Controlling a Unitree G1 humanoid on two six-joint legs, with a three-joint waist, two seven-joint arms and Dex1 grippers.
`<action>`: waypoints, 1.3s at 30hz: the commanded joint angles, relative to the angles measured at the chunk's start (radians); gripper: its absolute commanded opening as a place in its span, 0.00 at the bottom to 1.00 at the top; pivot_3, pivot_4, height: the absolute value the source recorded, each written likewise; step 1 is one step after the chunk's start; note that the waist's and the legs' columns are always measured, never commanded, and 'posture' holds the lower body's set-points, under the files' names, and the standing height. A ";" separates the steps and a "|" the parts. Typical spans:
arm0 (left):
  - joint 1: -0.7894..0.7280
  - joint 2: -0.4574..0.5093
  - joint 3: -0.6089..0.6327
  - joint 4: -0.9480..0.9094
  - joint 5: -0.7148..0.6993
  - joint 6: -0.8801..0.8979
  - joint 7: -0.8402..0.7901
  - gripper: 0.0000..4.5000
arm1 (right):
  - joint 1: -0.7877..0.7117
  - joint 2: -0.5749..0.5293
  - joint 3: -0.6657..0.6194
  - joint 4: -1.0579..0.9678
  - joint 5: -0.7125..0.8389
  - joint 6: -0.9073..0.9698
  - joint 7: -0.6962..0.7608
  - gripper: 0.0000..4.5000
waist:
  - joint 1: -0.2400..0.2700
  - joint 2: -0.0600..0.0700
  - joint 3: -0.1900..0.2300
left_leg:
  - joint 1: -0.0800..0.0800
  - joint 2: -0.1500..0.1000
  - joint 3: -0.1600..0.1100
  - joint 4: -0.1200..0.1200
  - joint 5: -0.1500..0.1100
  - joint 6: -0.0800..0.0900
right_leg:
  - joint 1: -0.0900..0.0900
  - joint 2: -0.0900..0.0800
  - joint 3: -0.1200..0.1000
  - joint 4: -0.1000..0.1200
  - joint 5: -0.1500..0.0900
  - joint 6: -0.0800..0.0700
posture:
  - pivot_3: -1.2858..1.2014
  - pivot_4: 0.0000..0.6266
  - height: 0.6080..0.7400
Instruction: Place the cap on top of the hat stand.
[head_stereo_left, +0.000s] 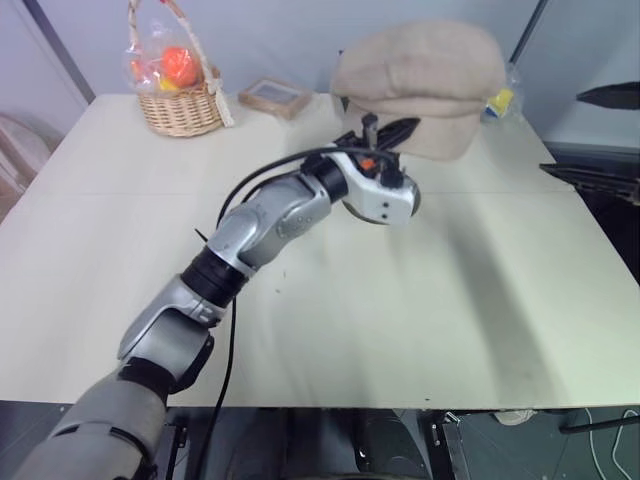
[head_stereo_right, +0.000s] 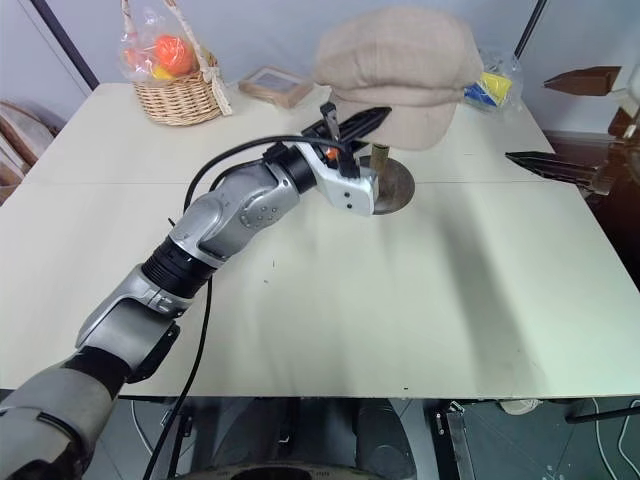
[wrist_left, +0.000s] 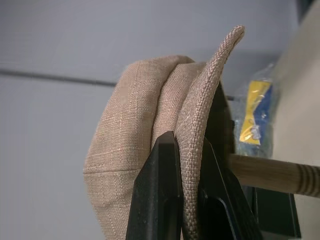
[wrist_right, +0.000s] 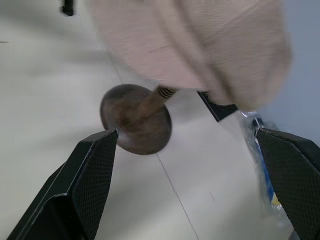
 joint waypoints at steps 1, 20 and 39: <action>-0.022 -0.038 -0.045 0.072 0.073 -0.037 0.081 0.01 | -0.034 -0.028 -0.040 -0.003 0.016 -0.003 -0.004 1.00 | 0.000 0.000 0.000 | 0.000 0.000 0.000 0.000 0.000 0.000 | 0.000 0.000 0.000 0.000 0.000 0.000 | 0.52 0.24 1.00; 0.283 0.099 -0.024 -0.063 0.109 -0.100 0.090 0.99 | -0.021 0.014 0.001 -0.060 0.043 0.028 -0.014 1.00 | -0.006 0.001 -0.001 | 0.001 0.001 0.000 0.000 0.000 0.001 | 0.000 0.000 0.001 0.002 0.000 0.000 | 0.52 0.24 1.00; 0.580 0.904 0.596 -0.182 -1.471 0.568 -1.139 0.99 | 0.018 0.012 0.021 -0.057 0.065 0.020 0.076 1.00 | -0.003 0.004 0.000 | 0.002 0.004 0.001 0.000 -0.001 0.002 | 0.001 -0.002 -0.002 0.002 -0.003 -0.004 | 0.52 0.24 1.00</action>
